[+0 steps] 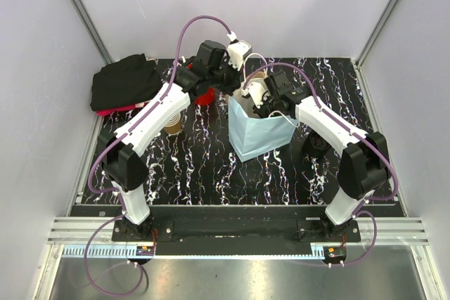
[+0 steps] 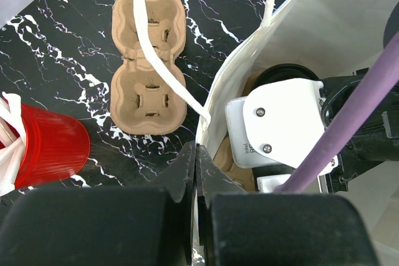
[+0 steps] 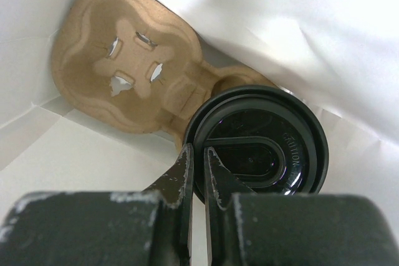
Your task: Pack the takeout coffee
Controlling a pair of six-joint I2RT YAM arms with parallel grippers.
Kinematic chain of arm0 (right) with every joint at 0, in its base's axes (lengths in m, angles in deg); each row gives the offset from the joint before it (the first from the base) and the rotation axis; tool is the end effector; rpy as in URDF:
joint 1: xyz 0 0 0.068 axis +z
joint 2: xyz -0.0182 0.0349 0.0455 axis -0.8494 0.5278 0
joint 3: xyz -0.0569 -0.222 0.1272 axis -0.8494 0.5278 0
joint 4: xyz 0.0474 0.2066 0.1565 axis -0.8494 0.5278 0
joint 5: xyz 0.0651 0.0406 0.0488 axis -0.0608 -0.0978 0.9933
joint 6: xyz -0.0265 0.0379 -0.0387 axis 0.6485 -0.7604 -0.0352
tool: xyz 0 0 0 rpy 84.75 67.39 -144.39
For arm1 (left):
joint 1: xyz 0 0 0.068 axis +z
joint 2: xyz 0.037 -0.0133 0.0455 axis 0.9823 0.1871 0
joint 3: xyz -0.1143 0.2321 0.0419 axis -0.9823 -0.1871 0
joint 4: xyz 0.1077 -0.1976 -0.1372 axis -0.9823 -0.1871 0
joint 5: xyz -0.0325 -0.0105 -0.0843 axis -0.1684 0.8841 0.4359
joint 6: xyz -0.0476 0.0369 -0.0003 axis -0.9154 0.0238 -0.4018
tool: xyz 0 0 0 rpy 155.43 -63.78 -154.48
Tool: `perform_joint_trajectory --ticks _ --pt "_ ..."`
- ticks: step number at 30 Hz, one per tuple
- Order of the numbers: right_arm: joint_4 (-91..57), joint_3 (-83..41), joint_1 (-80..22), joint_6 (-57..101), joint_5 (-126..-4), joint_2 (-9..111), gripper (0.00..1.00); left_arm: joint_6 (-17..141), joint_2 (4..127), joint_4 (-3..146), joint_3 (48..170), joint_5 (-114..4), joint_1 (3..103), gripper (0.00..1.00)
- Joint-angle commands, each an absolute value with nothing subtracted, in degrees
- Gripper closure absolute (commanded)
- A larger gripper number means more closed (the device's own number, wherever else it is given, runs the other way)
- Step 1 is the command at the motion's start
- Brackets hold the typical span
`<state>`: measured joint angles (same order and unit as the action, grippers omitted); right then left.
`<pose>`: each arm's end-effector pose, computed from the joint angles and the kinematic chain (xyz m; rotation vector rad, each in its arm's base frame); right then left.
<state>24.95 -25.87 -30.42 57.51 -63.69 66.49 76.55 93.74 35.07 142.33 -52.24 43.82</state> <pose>0.3196 0.1754 0.2517 -1.2727 2.2596 0.1869 0.3393 -0.2517 0.3669 0.8301 2.0030 -0.5344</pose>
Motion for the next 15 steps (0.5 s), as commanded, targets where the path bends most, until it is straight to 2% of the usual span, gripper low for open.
perform_joint_trajectory --ticks 1,15 --pt "23.8 -24.4 -30.7 57.9 -64.0 66.3 1.0 76.6 91.7 35.8 142.6 -52.2 43.5 1.0" --pt "23.4 -23.4 -30.8 57.9 -63.5 66.7 1.0 76.6 92.1 35.8 143.1 -54.0 43.5 1.0"
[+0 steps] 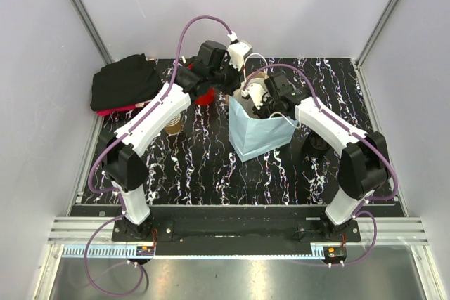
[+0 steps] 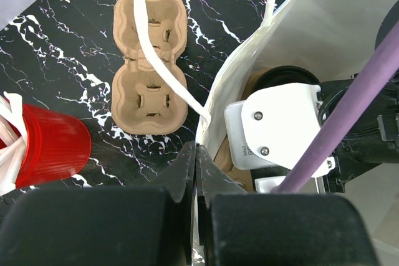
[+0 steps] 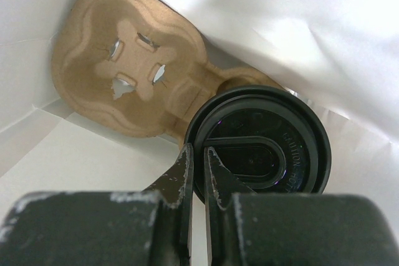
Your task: Pack the takeout coffee
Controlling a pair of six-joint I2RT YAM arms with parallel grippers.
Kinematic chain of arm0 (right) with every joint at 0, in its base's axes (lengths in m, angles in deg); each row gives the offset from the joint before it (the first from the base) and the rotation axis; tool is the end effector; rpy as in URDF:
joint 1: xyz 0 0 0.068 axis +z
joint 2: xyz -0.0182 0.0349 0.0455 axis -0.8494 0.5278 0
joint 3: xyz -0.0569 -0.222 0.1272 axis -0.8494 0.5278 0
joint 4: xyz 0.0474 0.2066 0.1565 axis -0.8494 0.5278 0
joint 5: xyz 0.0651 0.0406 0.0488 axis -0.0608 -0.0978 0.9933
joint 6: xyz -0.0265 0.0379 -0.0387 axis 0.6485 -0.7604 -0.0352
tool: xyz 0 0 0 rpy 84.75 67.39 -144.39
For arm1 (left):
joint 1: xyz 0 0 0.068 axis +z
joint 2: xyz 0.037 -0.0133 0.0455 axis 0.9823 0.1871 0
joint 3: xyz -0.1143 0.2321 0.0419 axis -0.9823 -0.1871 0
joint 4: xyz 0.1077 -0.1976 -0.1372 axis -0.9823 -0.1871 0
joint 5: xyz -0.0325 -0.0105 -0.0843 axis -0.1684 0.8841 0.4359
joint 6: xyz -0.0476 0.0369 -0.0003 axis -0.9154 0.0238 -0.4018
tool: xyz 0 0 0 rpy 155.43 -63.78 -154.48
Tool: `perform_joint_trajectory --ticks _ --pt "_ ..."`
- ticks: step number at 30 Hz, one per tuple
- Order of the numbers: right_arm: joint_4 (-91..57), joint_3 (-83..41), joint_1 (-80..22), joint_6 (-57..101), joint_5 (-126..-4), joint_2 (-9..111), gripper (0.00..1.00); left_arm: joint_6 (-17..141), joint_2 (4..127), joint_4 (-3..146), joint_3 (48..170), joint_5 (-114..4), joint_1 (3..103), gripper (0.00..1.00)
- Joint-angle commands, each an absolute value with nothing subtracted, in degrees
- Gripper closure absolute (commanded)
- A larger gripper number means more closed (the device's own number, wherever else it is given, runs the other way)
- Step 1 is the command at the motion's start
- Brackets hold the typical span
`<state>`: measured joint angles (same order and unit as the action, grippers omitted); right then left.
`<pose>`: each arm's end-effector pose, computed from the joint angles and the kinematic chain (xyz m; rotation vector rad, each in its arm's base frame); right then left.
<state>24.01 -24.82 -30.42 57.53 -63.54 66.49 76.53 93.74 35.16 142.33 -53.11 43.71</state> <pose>0.3191 0.1753 0.2470 -1.2745 2.2605 0.1903 0.3393 -0.2520 0.3670 0.8225 2.0035 -0.5198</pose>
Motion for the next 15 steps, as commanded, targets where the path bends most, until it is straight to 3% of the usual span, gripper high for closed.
perform_joint_trajectory --ticks 1,15 --pt "23.3 -23.3 -30.8 57.9 -63.5 66.7 1.0 76.7 92.1 35.9 143.0 -54.0 43.5 1.0" --pt "22.7 -23.1 -31.6 57.7 -63.4 67.8 1.0 76.8 91.9 35.8 142.8 -53.3 43.5 1.0"
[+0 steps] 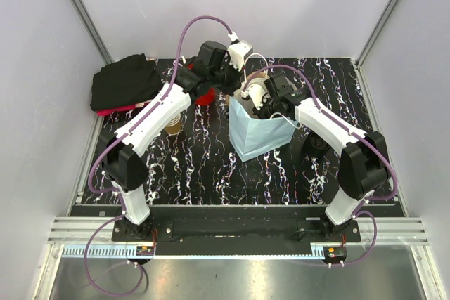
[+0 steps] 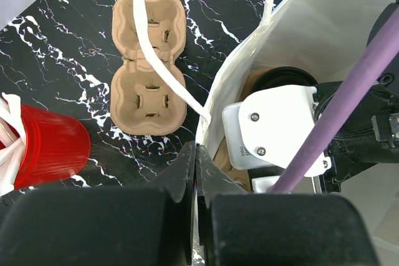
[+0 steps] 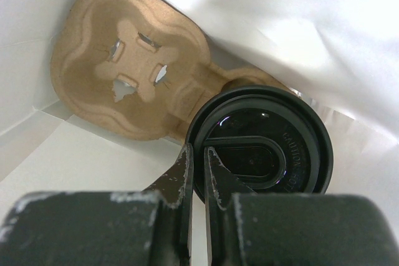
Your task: Pack the takeout coffee
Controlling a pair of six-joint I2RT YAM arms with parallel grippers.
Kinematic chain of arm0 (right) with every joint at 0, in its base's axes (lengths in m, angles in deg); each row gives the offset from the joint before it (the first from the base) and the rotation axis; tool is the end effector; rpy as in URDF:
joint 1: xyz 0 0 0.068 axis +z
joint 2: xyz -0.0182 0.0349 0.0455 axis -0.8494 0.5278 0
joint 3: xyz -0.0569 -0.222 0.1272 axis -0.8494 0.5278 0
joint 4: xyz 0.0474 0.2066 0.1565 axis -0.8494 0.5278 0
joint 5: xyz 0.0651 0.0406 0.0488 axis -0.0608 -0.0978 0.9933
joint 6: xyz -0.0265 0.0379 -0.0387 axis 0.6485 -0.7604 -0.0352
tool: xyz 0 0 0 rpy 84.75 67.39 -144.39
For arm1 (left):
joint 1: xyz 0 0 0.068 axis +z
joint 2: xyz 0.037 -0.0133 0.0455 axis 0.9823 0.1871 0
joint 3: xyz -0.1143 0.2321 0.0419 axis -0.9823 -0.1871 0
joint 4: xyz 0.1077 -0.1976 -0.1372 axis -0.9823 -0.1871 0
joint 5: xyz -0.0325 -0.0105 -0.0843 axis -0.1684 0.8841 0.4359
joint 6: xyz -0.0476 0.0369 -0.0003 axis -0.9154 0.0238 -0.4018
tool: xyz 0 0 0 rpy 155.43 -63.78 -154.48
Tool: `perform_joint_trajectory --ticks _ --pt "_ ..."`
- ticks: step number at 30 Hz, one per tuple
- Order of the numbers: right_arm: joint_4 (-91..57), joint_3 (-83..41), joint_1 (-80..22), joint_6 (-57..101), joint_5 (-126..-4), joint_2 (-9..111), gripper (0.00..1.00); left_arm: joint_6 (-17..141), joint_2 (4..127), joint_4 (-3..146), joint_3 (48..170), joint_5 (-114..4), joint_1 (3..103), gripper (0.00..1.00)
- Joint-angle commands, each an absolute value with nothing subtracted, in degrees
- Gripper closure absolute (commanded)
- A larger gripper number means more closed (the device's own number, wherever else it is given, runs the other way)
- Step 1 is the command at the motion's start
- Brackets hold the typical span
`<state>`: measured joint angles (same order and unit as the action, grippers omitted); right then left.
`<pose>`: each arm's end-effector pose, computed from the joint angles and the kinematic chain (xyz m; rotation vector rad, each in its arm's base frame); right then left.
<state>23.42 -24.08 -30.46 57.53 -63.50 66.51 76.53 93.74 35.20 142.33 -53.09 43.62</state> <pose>0.3188 0.1749 0.2434 -1.2751 2.2634 0.1912 0.3390 -0.2525 0.3671 0.8242 2.0023 -0.5212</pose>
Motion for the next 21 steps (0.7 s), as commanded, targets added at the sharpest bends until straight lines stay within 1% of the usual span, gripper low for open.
perform_joint_trajectory --ticks 1,3,5,7,9,18,21 --pt "22.8 -23.1 -31.6 57.7 -63.4 67.8 1.0 76.8 91.8 35.8 142.8 -53.3 43.5 1.0" --pt "22.7 -23.2 -31.6 57.6 -63.4 68.2 0.96 76.8 91.9 35.8 142.8 -53.3 43.6 1.0" --pt "22.8 -23.2 -31.7 57.6 -63.5 68.3 0.89 76.8 91.8 35.9 142.8 -53.2 43.5 1.0" --pt "22.7 -23.3 -31.8 57.6 -63.4 68.4 0.87 76.8 91.9 36.0 142.8 -53.1 43.5 1.0" --pt "22.7 -23.3 -31.8 57.6 -63.5 68.4 0.82 76.8 91.9 35.8 142.8 -53.1 43.5 1.0" --pt "22.7 -23.4 -32.0 57.3 -63.5 68.0 0.71 76.8 92.0 35.8 142.8 -53.0 43.5 1.0" --pt "22.8 -23.5 -32.0 57.2 -63.4 67.6 0.64 76.8 91.8 35.8 143.0 -53.0 43.5 1.0"
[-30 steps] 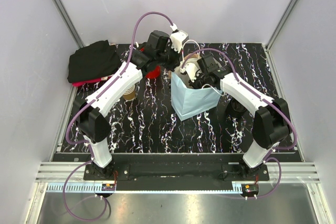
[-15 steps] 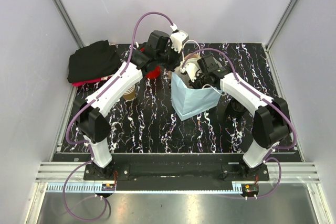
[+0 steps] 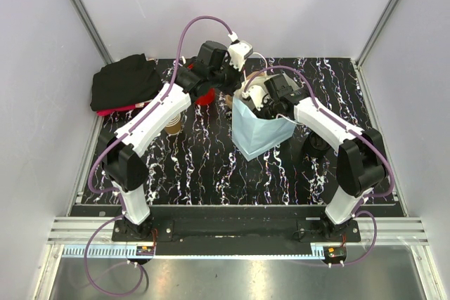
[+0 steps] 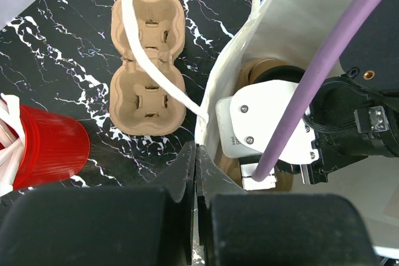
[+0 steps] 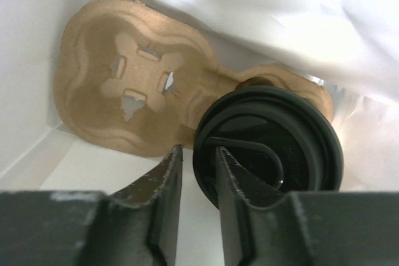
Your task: Pack the takeout coffee
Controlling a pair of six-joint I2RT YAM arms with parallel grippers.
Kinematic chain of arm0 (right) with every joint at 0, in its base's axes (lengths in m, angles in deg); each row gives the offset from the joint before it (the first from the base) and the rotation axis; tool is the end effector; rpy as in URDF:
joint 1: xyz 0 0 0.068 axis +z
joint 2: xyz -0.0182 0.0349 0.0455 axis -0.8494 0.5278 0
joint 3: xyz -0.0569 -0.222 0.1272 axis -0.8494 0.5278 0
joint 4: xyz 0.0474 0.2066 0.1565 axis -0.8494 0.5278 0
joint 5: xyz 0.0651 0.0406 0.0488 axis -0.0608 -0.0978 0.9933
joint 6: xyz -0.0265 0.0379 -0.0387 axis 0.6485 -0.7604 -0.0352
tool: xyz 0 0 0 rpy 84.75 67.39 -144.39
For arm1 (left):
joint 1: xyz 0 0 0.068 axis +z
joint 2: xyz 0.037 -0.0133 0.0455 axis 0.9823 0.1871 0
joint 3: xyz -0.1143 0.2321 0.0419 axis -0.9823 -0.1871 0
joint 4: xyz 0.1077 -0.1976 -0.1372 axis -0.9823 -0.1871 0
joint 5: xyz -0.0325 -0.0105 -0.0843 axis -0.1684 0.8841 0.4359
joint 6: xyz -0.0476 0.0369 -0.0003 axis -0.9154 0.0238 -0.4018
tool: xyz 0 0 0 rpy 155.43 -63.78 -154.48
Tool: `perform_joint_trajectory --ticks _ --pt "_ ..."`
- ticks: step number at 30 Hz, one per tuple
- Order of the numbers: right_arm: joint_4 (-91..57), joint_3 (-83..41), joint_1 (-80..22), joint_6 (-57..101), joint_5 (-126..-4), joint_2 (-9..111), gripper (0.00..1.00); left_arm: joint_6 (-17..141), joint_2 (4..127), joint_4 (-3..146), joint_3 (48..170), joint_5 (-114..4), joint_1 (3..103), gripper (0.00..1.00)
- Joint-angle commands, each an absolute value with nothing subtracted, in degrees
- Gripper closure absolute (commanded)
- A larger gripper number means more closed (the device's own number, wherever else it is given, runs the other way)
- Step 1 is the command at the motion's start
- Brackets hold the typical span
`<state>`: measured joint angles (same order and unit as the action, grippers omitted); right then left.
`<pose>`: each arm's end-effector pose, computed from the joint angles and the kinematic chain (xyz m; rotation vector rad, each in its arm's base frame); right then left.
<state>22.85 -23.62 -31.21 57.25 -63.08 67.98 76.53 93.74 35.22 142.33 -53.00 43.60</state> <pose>0.3238 0.1724 0.2327 -1.2656 2.2945 0.2000 0.3388 -0.2527 0.3671 0.8254 2.0016 -0.5231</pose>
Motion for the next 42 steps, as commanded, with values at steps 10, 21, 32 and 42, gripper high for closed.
perform_joint_trajectory --ticks 10,21,32,42 --pt "23.8 -24.6 -32.0 57.1 -63.3 66.1 0.49 76.8 91.9 35.8 142.9 -52.8 43.6 1.0" --pt "28.1 -28.9 -31.9 57.2 -62.7 64.0 0.38 76.8 91.9 35.8 142.9 -52.6 43.5 1.0" --pt "33.9 -36.1 -31.9 58.4 -63.0 62.0 0.34 76.8 91.9 35.7 143.1 -52.2 43.5 1.0" --pt "36.7 -42.0 -31.9 59.1 -64.5 59.4 0.33 76.9 92.0 35.6 143.0 -50.9 43.5 1.0"
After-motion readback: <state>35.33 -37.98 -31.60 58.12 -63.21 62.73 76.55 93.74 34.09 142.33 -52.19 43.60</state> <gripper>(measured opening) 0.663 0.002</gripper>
